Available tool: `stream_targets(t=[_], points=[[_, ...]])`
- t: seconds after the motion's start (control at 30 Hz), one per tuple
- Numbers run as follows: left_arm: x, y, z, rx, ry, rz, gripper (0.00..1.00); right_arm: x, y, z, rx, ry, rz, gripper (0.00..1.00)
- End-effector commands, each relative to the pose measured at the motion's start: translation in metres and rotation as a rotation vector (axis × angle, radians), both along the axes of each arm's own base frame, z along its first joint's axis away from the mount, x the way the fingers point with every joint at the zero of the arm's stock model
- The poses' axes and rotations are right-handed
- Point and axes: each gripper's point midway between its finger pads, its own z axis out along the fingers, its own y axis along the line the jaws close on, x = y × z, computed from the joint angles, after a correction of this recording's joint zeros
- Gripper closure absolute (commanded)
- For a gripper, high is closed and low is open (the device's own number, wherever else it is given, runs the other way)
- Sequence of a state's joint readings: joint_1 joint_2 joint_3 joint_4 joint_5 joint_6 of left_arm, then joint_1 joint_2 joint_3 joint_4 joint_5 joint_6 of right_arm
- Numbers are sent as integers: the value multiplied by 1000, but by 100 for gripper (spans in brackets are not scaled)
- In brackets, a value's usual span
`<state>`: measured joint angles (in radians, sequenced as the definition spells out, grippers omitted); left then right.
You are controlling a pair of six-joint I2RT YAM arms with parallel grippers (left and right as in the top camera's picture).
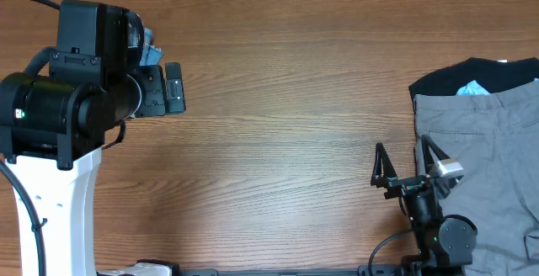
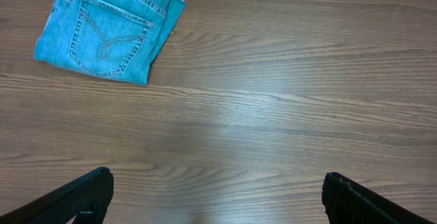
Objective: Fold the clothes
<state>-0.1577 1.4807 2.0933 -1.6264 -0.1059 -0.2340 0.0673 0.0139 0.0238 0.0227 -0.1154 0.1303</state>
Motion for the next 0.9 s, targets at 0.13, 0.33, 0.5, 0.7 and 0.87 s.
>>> stream_targets(t=[0.13, 0.33, 0.5, 0.7, 0.87], points=[[2, -3, 0, -10, -1, 4, 0, 1, 1, -15, 0, 47, 0, 0], [2, -3, 0, -10, -2, 4, 0, 1, 0, -29, -4, 103, -1, 0], [2, -3, 0, -10, -2, 4, 0, 1, 0, -29, -4, 103, -1, 0], [2, -3, 0, -10, -2, 4, 0, 1, 0, -29, -4, 103, -1, 0], [2, -3, 0, -10, -1, 4, 0, 1, 0, -29, -4, 103, -1, 0]])
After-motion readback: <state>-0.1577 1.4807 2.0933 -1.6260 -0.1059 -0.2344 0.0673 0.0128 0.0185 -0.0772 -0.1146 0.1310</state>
